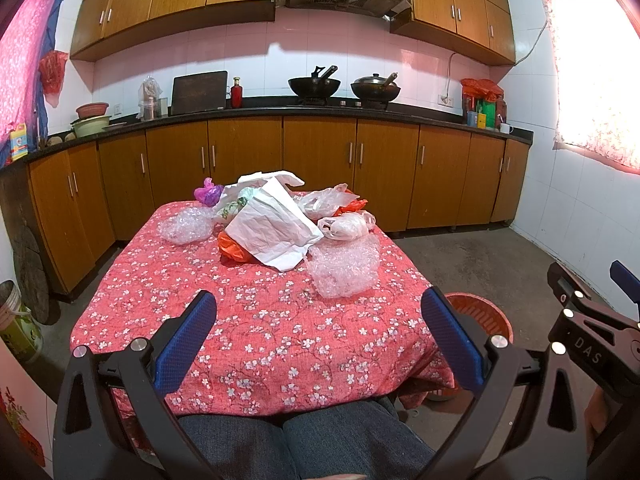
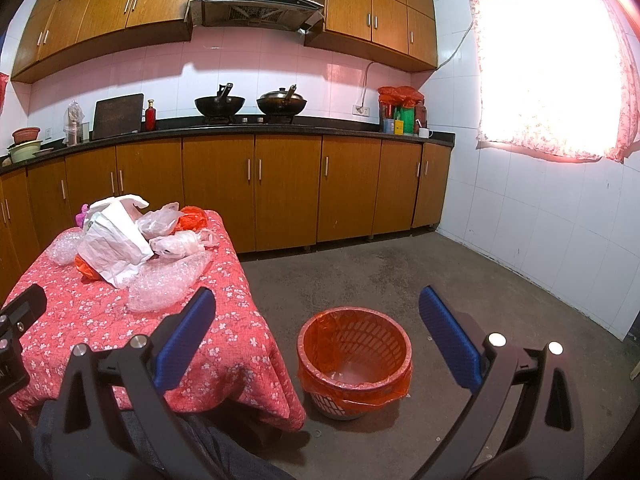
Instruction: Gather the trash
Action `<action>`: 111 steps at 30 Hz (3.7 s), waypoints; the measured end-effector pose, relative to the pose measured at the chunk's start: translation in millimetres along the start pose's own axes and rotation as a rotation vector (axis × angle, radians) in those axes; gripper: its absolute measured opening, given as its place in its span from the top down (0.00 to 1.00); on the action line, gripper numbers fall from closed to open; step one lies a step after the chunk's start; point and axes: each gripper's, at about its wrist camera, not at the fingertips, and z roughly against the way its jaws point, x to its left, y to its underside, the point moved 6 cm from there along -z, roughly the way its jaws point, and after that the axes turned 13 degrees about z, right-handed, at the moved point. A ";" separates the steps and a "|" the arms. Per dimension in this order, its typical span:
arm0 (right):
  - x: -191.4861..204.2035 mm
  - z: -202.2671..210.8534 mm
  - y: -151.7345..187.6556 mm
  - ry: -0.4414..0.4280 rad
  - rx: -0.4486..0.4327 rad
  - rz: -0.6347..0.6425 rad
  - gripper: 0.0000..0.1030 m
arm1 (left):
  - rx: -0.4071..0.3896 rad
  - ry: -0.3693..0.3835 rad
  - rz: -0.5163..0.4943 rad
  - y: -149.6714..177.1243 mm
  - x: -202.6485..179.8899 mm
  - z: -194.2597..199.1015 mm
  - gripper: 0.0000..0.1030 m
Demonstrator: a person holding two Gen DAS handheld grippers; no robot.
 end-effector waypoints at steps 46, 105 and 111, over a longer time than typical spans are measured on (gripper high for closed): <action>6.6 -4.7 1.4 -0.005 0.011 0.000 0.04 | 0.004 -0.004 0.003 0.5 0.3 0.0 0.02; 257.2 -293.8 -107.8 -0.541 0.225 0.125 0.88 | 0.065 -0.426 0.085 -107.6 221.8 -233.1 0.07; 247.0 -283.9 -113.3 -0.551 0.181 0.086 0.95 | 0.148 -0.421 0.131 -100.6 231.8 -255.6 0.20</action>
